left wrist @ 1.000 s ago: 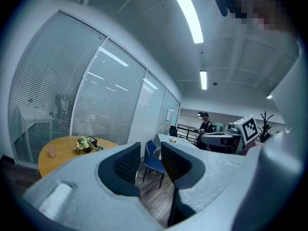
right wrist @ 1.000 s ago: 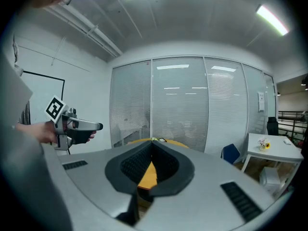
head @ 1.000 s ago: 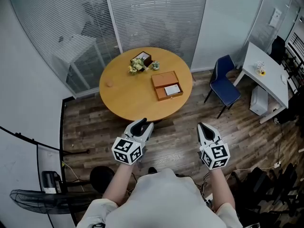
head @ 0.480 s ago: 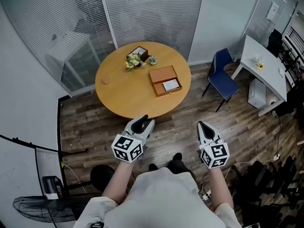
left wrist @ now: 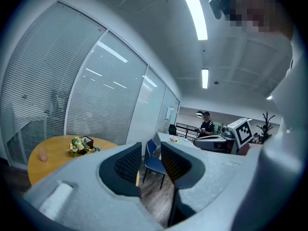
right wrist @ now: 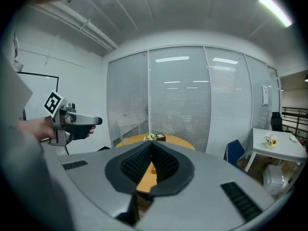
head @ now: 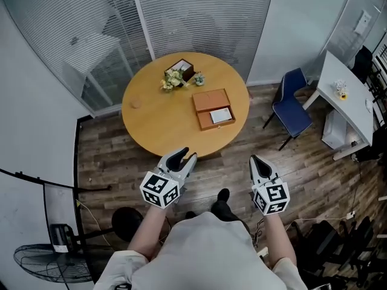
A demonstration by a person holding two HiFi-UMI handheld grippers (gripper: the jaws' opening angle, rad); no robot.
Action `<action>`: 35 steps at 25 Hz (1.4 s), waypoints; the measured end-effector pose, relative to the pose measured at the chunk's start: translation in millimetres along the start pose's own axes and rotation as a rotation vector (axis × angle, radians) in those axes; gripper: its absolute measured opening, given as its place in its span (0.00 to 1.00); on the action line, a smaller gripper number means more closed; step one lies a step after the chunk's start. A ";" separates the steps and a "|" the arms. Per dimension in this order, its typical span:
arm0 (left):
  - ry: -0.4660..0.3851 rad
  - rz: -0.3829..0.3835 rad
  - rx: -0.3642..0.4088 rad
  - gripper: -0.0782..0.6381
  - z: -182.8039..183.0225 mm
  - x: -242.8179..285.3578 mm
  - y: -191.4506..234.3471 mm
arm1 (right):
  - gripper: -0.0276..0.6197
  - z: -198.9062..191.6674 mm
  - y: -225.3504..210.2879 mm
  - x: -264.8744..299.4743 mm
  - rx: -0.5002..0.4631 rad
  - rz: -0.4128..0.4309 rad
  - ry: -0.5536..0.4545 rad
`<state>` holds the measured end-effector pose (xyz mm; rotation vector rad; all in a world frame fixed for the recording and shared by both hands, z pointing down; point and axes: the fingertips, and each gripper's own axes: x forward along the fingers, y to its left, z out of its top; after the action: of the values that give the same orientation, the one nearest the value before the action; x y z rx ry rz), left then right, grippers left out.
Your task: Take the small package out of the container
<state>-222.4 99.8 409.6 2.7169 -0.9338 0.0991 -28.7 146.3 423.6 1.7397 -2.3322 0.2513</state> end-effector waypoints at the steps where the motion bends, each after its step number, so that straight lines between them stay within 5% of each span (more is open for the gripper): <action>1: 0.003 0.005 0.001 0.29 1.4 9.2 2.2 | 0.05 0.6 -7.3 7.5 -0.003 0.011 0.004; 19: 0.034 0.148 -0.007 0.29 3.0 153.8 15.3 | 0.05 10.2 -146.6 103.4 -0.034 0.169 0.023; 35: 0.137 0.110 -0.055 0.29 -18.9 221.0 87.6 | 0.05 -2.0 -177.9 194.7 -0.022 0.175 0.089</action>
<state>-101.0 -92.7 480.8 2.5710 -1.0286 0.2731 88.5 -83.0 480.2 1.4839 -2.4141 0.3245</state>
